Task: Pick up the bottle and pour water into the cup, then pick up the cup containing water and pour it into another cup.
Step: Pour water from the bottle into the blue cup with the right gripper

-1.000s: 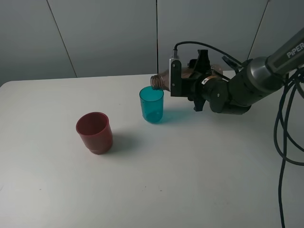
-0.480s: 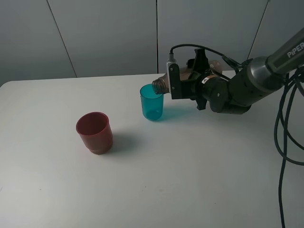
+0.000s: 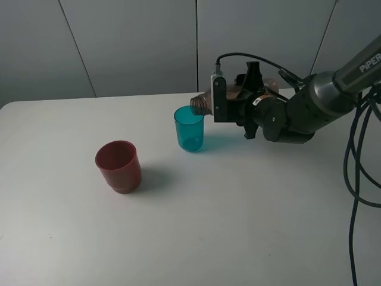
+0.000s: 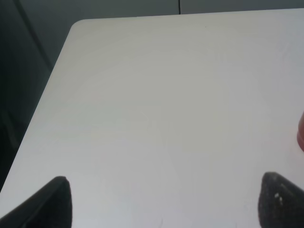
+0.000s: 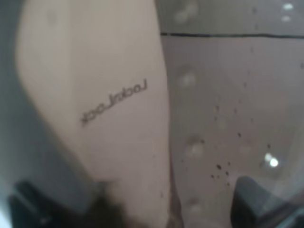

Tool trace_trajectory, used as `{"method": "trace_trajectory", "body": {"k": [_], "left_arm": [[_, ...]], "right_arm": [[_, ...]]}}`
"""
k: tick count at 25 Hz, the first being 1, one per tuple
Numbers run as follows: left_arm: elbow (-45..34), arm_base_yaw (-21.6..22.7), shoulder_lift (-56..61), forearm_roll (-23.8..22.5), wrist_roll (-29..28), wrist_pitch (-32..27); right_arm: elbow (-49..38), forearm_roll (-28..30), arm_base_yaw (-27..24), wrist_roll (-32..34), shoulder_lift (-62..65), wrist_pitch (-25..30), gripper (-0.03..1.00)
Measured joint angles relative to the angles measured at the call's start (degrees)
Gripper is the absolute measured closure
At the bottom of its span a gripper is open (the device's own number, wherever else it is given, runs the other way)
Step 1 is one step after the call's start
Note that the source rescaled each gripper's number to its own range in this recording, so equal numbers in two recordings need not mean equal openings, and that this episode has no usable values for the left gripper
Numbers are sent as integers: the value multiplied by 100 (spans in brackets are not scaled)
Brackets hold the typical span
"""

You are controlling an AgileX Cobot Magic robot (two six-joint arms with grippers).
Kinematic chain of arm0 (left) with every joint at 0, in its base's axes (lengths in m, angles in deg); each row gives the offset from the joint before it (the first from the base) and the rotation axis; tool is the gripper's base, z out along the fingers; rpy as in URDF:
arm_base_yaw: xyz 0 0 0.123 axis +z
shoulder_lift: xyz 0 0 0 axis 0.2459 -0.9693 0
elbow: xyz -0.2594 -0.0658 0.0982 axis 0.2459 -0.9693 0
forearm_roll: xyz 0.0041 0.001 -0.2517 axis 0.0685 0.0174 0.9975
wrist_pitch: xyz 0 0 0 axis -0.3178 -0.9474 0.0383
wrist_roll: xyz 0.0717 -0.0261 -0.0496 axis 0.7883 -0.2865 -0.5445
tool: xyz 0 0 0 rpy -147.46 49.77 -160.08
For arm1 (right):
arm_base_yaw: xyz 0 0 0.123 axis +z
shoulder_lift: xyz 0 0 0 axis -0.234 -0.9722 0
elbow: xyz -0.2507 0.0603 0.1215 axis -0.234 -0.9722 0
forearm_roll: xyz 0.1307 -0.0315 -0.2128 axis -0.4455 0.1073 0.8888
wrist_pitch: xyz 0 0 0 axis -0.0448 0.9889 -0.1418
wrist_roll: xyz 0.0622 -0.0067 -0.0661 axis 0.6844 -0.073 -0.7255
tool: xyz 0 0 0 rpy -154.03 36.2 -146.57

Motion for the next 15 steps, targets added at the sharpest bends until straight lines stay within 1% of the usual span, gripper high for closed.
{"method": "trace_trajectory", "body": {"k": [15], "left_arm": [[0, 0, 0, 0, 0, 0]], "right_arm": [[0, 0, 0, 451, 51, 13, 96]]}}
